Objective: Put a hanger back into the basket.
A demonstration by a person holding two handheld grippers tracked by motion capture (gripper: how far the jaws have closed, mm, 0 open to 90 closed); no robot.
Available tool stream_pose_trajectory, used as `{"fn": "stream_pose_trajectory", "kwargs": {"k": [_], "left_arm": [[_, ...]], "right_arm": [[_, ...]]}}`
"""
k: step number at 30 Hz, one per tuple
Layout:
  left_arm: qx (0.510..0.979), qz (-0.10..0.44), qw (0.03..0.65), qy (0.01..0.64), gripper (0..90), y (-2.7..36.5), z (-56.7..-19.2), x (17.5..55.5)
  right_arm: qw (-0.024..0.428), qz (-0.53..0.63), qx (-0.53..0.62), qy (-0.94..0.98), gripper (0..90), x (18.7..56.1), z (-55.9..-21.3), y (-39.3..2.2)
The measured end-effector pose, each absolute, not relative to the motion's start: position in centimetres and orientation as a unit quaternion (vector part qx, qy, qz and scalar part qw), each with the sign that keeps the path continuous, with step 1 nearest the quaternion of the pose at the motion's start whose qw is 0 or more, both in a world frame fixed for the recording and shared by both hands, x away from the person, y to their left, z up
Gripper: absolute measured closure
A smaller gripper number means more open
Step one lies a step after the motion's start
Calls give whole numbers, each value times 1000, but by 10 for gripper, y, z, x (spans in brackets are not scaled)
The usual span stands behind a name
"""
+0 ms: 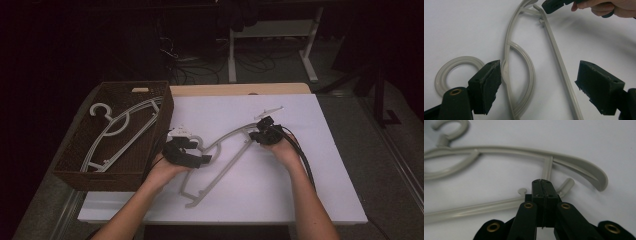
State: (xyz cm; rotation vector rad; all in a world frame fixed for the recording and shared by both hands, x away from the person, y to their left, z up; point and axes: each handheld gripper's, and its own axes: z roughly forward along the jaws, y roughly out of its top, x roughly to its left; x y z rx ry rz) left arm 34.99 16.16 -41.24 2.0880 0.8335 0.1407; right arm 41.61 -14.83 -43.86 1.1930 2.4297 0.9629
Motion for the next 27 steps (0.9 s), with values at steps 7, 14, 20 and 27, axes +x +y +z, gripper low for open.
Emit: {"fn": "stream_pose_trajectory", "kwargs": {"k": [7, 14, 20, 27], "left_arm": [[839, 59, 424, 337, 196, 163, -415, 351], [848, 57, 406, 335, 198, 162, -422, 349], [857, 64, 380, 342, 200, 166, -435, 343], [865, 68, 356, 347, 206, 163, -446, 333]], "right_arm": [[138, 339, 412, 834, 888, 417, -445, -149], [135, 337, 413, 835, 888, 417, -448, -149], [135, 334, 410, 838, 889, 418, -448, -148], [134, 328, 409, 841, 890, 418, -450, -148]]}}
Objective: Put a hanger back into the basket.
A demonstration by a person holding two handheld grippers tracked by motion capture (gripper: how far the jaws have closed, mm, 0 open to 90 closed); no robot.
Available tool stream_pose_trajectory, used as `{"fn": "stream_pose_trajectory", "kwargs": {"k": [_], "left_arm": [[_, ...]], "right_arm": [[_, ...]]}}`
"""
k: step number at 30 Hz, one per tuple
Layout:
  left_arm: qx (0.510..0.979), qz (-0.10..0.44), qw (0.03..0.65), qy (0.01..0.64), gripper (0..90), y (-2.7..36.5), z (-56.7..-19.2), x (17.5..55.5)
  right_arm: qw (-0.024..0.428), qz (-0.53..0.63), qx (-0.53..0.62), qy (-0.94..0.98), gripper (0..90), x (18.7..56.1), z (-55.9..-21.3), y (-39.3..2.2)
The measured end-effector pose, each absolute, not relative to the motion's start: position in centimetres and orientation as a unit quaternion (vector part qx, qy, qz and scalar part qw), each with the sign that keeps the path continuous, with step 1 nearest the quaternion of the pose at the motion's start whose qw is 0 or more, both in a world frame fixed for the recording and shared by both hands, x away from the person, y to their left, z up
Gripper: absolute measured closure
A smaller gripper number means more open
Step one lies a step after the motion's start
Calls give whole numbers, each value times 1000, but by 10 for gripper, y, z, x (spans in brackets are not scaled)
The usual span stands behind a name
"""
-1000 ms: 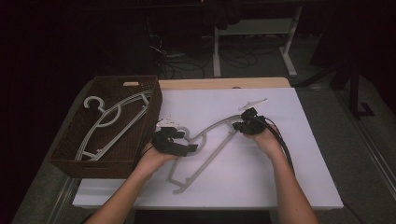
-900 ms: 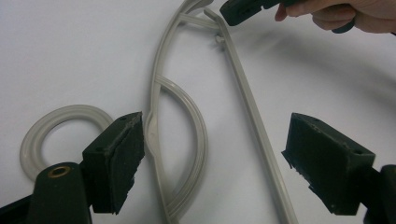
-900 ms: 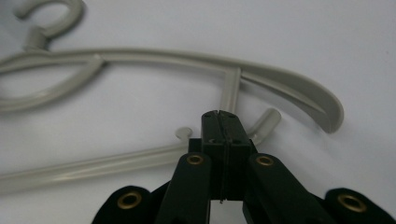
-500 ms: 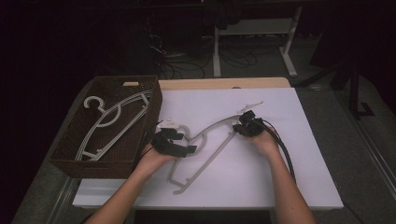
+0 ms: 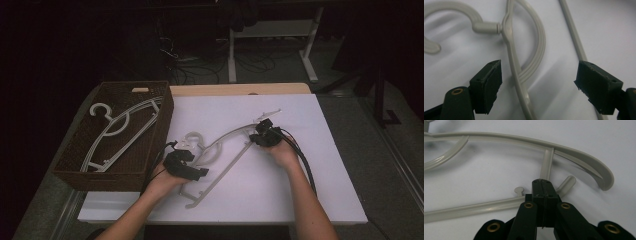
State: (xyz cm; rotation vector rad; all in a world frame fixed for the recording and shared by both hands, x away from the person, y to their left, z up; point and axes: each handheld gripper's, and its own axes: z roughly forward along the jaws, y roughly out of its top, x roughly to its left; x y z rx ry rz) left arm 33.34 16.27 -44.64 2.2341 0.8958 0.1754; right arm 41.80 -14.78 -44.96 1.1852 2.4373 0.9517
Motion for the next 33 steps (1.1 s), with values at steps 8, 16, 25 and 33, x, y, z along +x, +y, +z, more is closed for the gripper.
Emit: {"fn": "stream_pose_trajectory", "kwargs": {"k": [8, 16, 25, 33], "left_arm": [[871, 59, 336, 355, 314, 163, -451, 331], [868, 61, 334, 363, 476, 163, -450, 331], [863, 61, 341, 367, 716, 163, -448, 330], [864, 74, 339, 364, 745, 160, -443, 328]], "right_arm": [[135, 327, 408, 842, 891, 418, -450, -147], [134, 321, 407, 844, 891, 418, -451, -147], [137, 315, 404, 848, 891, 417, -450, -148], [130, 320, 408, 845, 890, 416, -450, -152]]}}
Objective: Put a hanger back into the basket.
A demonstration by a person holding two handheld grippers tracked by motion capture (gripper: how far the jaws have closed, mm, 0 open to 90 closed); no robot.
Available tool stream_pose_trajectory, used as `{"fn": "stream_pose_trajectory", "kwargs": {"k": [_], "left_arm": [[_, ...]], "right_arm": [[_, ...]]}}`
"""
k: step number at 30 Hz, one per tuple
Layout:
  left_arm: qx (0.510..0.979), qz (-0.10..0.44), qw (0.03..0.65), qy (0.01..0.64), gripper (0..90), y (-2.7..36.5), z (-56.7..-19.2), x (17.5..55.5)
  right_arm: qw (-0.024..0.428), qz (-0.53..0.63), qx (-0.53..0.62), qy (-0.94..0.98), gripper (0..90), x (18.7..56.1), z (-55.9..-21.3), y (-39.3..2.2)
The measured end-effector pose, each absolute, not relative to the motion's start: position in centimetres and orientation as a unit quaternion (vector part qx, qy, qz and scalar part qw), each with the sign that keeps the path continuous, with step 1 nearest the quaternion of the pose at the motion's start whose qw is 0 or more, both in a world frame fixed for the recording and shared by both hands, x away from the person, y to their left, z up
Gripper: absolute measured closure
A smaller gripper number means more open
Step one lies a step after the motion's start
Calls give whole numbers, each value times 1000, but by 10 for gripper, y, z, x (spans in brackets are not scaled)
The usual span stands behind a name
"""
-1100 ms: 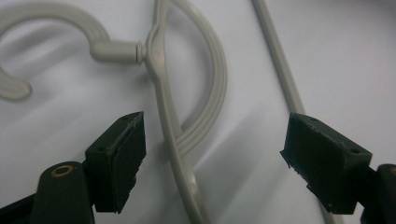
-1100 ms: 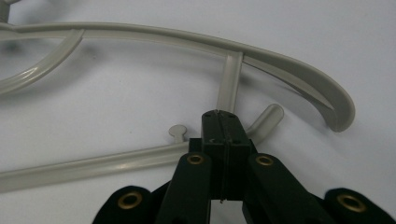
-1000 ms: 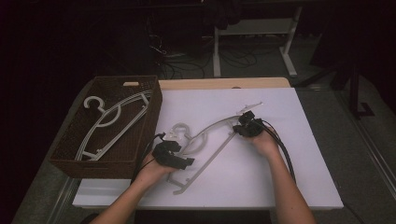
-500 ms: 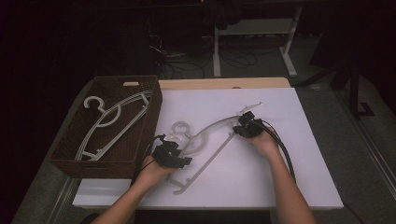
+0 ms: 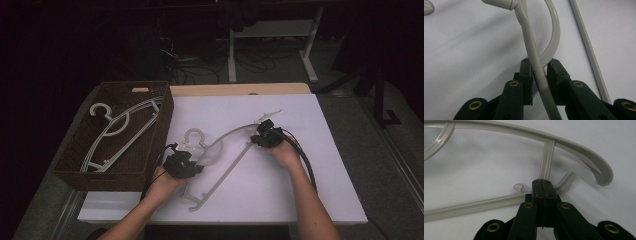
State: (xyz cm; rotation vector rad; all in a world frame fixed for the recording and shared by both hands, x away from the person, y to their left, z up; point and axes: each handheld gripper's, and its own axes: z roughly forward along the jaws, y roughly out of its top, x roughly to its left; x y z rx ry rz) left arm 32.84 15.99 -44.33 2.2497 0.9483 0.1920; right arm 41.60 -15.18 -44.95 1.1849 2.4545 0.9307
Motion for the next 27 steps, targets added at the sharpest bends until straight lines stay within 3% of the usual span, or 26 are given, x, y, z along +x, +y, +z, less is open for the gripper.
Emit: {"fn": "stream_pose_trajectory", "kwargs": {"k": [8, 16, 27], "left_arm": [[860, 91, 351, 360, 799, 151, -440, 330], [860, 101, 349, 359, 817, 147, -437, 336], [859, 117, 348, 357, 818, 143, -416, 352]], "right_arm": [[128, 334, 407, 840, 887, 404, -439, -162], [124, 368, 396, 832, 817, 381, -420, -178], [105, 398, 393, 822, 616, 347, -409, -197]]}}
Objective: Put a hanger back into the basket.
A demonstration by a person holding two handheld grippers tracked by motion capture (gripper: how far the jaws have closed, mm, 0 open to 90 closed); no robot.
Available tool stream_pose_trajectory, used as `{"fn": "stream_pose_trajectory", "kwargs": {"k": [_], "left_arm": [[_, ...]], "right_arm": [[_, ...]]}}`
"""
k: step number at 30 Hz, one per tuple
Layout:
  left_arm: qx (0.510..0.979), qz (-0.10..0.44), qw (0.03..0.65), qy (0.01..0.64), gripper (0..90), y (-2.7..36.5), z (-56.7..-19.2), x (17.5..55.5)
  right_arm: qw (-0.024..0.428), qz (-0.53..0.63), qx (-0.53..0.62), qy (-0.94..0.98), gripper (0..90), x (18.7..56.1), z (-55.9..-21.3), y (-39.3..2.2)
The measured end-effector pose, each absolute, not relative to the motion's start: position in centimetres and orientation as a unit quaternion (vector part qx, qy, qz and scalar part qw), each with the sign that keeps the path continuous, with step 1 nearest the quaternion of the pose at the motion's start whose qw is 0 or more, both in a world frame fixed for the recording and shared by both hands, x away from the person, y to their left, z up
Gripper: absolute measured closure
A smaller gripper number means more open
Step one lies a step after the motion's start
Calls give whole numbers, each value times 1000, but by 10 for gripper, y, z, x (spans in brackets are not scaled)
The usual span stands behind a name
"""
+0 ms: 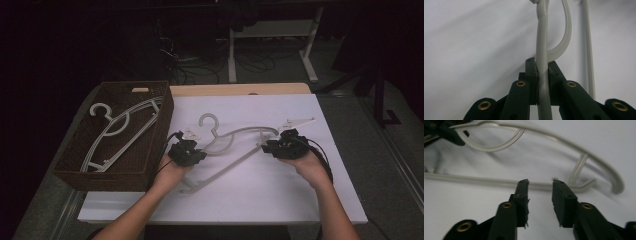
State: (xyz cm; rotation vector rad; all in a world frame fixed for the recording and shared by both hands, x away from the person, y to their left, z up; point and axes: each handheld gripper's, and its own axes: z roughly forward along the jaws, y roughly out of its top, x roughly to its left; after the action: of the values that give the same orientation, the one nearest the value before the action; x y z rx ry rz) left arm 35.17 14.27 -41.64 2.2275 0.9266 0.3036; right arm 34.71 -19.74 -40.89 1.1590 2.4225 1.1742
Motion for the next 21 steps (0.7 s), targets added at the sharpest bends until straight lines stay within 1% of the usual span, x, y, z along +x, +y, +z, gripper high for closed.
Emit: {"fn": "stream_pose_trajectory", "kwargs": {"k": [1, 6, 9, 10, 11, 13, 16, 21], "left_arm": [[858, 121, 351, 355, 818, 142, -409, 355], [853, 132, 363, 351, 818, 141, -387, 363], [853, 137, 368, 345, 818, 140, -373, 366], [853, 137, 368, 345, 818, 140, -373, 366], [853, 143, 368, 340, 819, 139, -364, 367], [853, 145, 370, 338, 818, 138, -360, 367], [856, 152, 370, 328, 819, 139, -341, 369], [859, 161, 370, 315, 819, 144, -320, 370]], "right_arm": [[103, 401, 397, 819, 553, 342, -410, -200], [102, 410, 404, 812, 421, 331, -412, -204], [109, 409, 403, 811, 360, 324, -413, -205], [109, 409, 403, 811, 360, 324, -413, -205], [112, 409, 403, 811, 320, 319, -415, -206], [115, 410, 404, 810, 295, 316, -416, -208], [118, 419, 405, 804, 257, 310, -416, -211], [117, 423, 409, 800, 215, 302, -417, -213]]}}
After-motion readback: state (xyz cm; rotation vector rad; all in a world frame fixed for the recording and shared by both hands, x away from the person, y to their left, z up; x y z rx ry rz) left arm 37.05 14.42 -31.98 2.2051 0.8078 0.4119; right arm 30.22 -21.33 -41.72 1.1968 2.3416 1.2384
